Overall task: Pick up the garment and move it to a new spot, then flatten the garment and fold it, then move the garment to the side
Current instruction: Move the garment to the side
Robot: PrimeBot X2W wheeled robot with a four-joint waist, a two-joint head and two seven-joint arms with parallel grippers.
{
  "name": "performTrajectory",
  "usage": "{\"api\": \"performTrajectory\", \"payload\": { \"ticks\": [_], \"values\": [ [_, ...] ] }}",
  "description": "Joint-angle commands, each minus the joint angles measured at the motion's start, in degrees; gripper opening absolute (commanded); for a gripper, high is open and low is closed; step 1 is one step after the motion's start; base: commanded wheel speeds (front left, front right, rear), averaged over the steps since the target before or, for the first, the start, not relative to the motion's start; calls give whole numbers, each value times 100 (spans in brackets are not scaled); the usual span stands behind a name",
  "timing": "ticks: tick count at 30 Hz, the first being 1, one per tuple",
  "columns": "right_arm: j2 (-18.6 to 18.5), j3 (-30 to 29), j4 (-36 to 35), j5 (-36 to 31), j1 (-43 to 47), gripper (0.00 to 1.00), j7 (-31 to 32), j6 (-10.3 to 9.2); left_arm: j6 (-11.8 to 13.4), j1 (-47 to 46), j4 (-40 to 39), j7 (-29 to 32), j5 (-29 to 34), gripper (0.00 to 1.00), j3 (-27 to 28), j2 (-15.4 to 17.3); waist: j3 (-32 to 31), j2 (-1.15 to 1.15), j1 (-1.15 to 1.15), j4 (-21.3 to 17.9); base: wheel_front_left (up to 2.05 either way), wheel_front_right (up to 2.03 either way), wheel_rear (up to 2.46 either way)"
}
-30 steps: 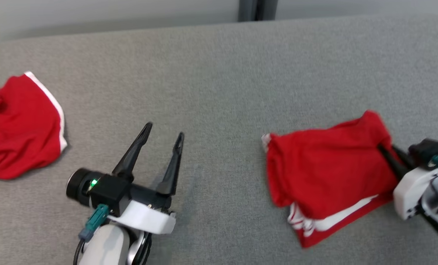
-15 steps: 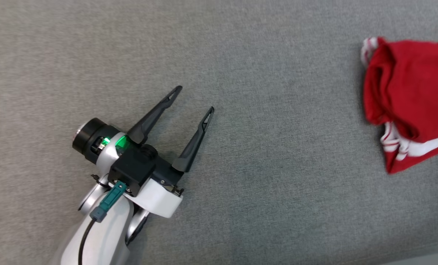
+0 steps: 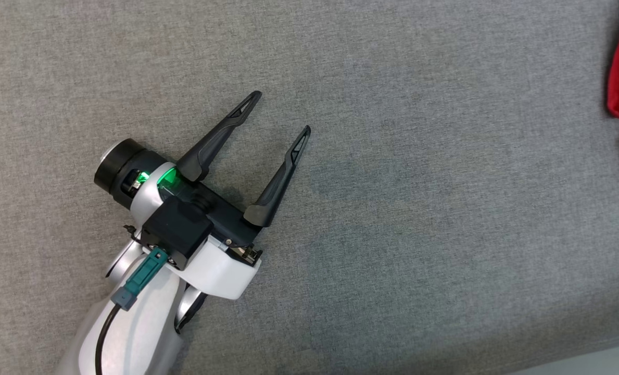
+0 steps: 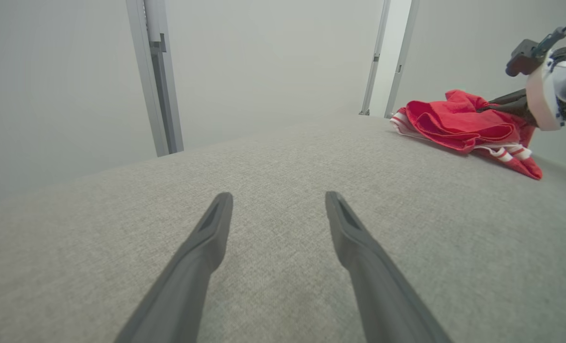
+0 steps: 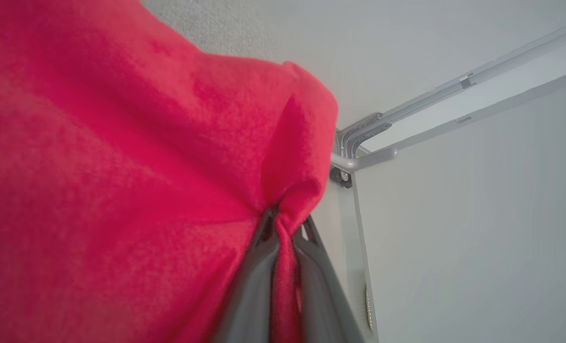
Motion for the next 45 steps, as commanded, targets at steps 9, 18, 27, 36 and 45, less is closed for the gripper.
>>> {"api": "performTrajectory", "payload": {
  "ticks": [9,18,27,36,45],
  "values": [
    [320,-1083,-143,-711,79,100,-28,-6,0,75,246,38,-45,100,83,4,-37,0,0,189,0,0,0],
    [488,-1475,-197,-1081,130,100,-28,-6,-1,210,301,19,-125,100,141,-330,-703,0,0,389,0,0,0],
    [987,-1161,-897,-442,419,100,-29,-6,-1,734,417,18,-173,100,524,-675,-1887,0,0,704,0,0,0],
    [1828,-827,-2634,955,1739,100,-29,-5,99,1372,404,18,-222,100,1219,-782,-2812,0,0,1078,0,0,0],
    [2556,-430,-3955,1577,3133,100,-16,-5,277,1949,450,18,-432,100,1670,-782,-3472,0,0,1342,0,0,0]
  ]
}}
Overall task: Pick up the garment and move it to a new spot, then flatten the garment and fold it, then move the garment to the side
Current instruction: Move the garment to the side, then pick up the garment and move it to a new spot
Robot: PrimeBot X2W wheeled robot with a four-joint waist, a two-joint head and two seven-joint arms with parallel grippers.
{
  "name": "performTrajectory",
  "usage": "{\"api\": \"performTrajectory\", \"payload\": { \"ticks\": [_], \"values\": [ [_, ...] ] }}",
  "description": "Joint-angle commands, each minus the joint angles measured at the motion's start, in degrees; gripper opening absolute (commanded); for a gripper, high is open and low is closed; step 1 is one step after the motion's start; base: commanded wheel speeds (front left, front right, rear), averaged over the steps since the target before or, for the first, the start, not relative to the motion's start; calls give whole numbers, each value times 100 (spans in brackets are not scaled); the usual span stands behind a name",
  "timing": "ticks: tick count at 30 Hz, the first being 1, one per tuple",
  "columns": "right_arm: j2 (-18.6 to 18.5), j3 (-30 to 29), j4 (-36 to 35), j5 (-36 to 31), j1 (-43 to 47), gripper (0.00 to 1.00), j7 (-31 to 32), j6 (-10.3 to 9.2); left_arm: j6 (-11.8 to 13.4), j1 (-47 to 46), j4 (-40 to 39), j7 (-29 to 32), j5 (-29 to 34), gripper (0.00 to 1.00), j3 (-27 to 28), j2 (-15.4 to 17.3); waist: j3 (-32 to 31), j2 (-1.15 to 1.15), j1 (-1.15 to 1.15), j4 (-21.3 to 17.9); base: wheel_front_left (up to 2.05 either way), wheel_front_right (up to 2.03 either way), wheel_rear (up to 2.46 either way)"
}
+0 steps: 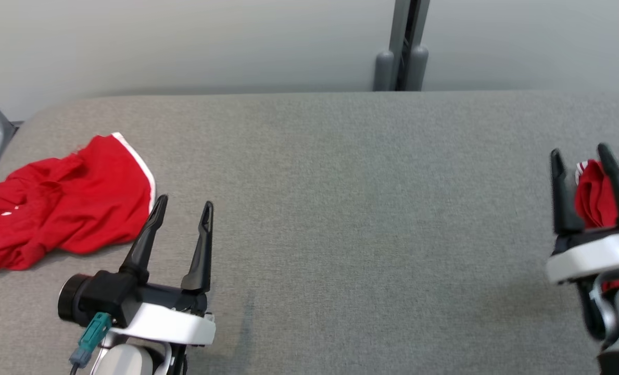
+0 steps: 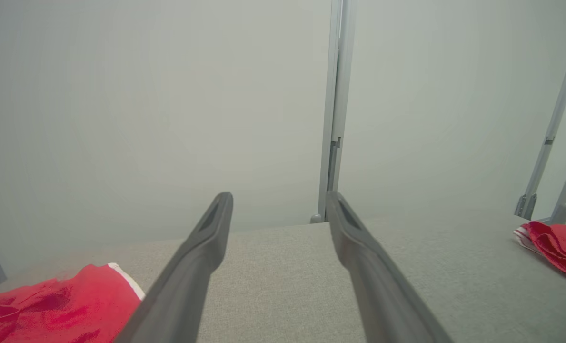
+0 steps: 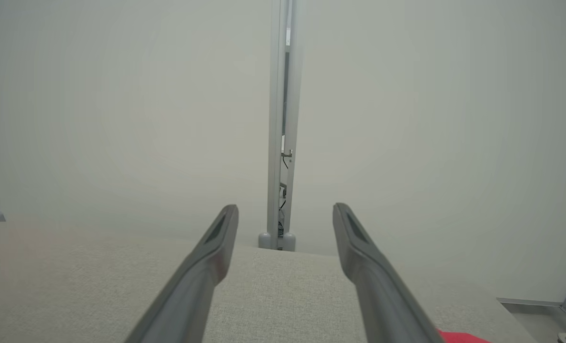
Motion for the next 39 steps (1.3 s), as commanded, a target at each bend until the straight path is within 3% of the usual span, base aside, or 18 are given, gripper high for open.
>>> {"api": "performTrajectory", "payload": {
  "ticks": [1,7,13,39],
  "values": [
    [119,87,-203,22,283,100,-1,-2,75,123,16,4,-64,100,74,17,-255,0,0,176,0,0,0],
    [620,91,-807,-143,983,100,-1,-2,198,389,31,4,-187,100,194,17,-421,0,0,295,0,0,0],
    [924,25,-979,-182,1402,100,-1,-2,323,590,50,4,-277,100,128,16,-488,0,0,324,0,0,0],
    [1042,21,-847,-206,1566,100,-1,-2,355,603,129,4,-314,100,-69,18,-486,0,0,260,0,0,0]
  ]
}}
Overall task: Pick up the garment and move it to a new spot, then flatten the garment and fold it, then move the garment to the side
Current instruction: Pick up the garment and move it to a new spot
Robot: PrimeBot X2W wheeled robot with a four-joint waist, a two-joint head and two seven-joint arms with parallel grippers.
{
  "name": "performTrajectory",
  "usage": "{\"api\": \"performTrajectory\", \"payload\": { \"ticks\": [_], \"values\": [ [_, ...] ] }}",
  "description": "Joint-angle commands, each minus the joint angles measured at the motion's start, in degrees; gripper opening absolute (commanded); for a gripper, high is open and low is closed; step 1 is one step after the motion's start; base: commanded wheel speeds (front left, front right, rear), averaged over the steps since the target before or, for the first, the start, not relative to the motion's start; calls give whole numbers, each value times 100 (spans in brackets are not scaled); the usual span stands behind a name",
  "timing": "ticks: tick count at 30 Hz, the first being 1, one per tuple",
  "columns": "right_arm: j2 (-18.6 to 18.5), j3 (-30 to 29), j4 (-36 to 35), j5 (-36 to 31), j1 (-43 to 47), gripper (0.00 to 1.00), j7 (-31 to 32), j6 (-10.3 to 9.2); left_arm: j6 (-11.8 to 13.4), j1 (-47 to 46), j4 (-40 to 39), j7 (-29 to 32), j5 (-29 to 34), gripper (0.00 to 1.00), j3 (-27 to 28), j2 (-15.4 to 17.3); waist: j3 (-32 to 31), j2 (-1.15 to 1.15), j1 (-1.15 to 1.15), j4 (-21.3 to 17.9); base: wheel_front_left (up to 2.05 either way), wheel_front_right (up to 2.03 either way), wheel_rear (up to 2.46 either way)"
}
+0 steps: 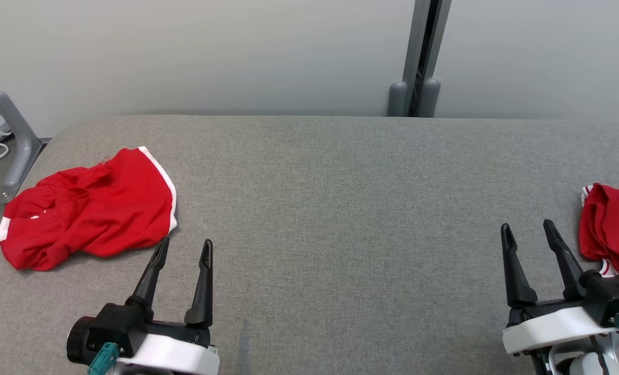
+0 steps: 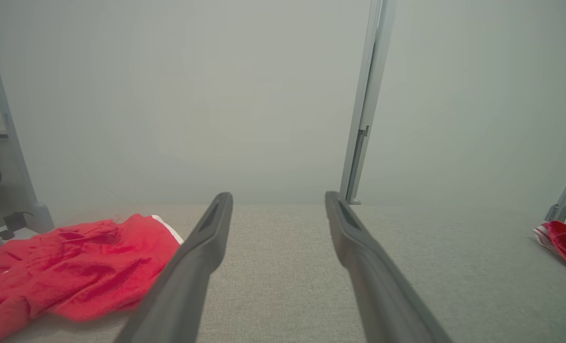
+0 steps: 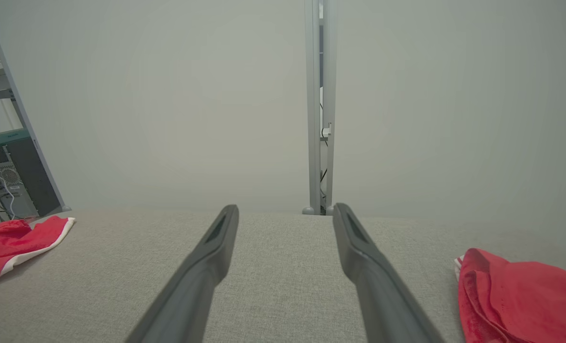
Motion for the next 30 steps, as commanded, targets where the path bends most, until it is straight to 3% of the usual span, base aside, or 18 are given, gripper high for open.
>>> {"api": "performTrajectory", "payload": {
  "ticks": [1,25,30],
  "values": [
    [-9,-4,11,27,25,100,-1,-2,-17,-62,14,4,-30,100,0,19,10,0,0,0,0,0,0],
    [-10,4,87,83,-72,100,-1,-2,-2,-142,43,4,-94,100,-75,18,93,0,0,-89,0,0,0],
    [-11,121,49,163,-87,100,-1,-2,-48,-179,60,4,-42,100,-96,19,144,0,0,40,0,0,0]
  ]
}}
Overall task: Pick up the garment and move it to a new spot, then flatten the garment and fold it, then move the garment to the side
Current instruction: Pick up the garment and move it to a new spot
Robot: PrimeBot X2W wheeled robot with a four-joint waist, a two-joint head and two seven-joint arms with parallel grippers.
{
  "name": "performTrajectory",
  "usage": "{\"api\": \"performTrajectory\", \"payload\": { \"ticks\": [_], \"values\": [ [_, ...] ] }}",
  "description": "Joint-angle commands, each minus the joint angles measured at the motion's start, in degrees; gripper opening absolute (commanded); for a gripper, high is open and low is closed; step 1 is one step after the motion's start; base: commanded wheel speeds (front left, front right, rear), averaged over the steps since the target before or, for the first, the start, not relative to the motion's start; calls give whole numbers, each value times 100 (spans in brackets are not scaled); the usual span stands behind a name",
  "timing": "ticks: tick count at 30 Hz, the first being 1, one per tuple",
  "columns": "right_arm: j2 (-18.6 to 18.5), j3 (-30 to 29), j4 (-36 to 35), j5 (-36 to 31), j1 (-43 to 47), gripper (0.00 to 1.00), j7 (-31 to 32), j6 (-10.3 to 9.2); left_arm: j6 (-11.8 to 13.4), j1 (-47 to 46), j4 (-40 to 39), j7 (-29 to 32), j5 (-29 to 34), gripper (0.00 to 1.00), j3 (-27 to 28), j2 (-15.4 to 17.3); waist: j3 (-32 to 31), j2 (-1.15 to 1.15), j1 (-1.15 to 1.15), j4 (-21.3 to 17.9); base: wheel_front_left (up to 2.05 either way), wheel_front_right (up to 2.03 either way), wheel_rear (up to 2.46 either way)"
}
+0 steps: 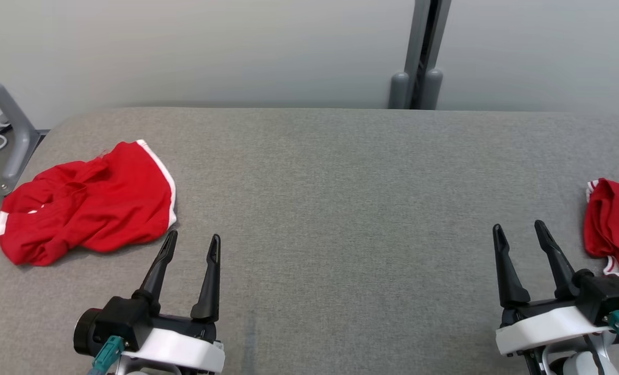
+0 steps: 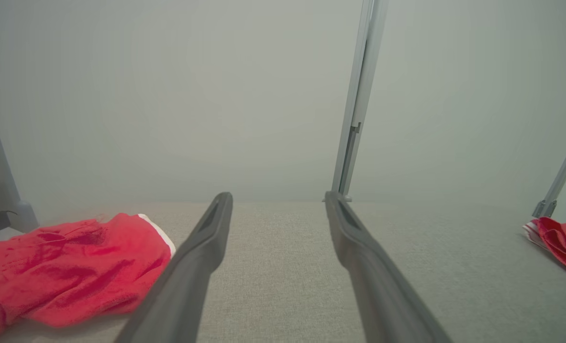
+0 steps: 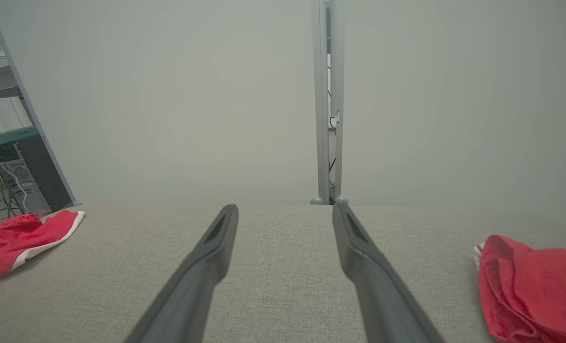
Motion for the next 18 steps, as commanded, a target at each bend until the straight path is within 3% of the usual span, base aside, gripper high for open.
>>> {"api": "performTrajectory", "payload": {
  "ticks": [1,18],
  "values": [
    [-14,33,-19,55,-40,100,-1,-2,-14,-62,10,4,31,100,8,20,20,0,0,110,0,0,0],
    [-17,526,84,182,-89,100,-1,-2,10,37,-27,4,133,100,309,20,-1,0,0,1408,0,0,0]
  ]
}}
